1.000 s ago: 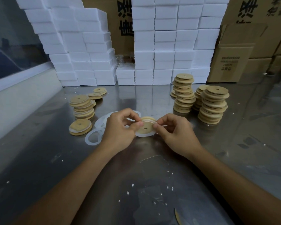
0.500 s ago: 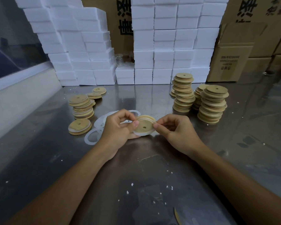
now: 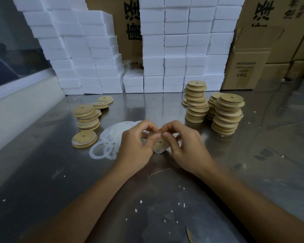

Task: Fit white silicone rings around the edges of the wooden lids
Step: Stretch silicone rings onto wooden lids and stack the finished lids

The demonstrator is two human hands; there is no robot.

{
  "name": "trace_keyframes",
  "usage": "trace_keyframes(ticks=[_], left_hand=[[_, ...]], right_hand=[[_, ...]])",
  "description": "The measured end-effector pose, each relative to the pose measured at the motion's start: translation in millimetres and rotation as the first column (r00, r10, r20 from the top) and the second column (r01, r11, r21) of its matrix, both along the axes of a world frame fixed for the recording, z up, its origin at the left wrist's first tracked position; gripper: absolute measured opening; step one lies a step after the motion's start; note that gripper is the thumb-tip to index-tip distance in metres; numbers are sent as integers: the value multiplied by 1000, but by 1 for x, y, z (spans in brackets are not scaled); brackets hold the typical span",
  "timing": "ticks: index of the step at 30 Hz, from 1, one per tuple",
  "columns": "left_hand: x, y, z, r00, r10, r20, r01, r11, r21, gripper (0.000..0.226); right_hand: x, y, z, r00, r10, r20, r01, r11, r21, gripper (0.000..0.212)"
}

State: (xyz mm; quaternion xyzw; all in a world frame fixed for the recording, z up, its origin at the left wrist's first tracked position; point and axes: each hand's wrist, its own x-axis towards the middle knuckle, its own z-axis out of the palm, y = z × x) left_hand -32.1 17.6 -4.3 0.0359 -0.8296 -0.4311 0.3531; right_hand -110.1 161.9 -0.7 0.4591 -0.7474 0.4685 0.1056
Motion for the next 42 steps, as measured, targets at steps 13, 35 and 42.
trace_keyframes(ticks=[13, 35, 42], left_hand=[[1, -2, 3, 999, 17, 44, -22, 993, 117, 25], [-2, 8, 0, 995, -102, 23, 90, 944, 316, 27], [-4, 4, -3, 998, -63, 23, 55, 967, 248, 12]], right_hand=[[-13, 4, 0, 970, -77, 229, 80, 997, -3, 14], [-3, 4, -2, 998, -54, 21, 55, 998, -34, 5], [-1, 1, -2, 991, -85, 103, 85, 996, 9, 8]])
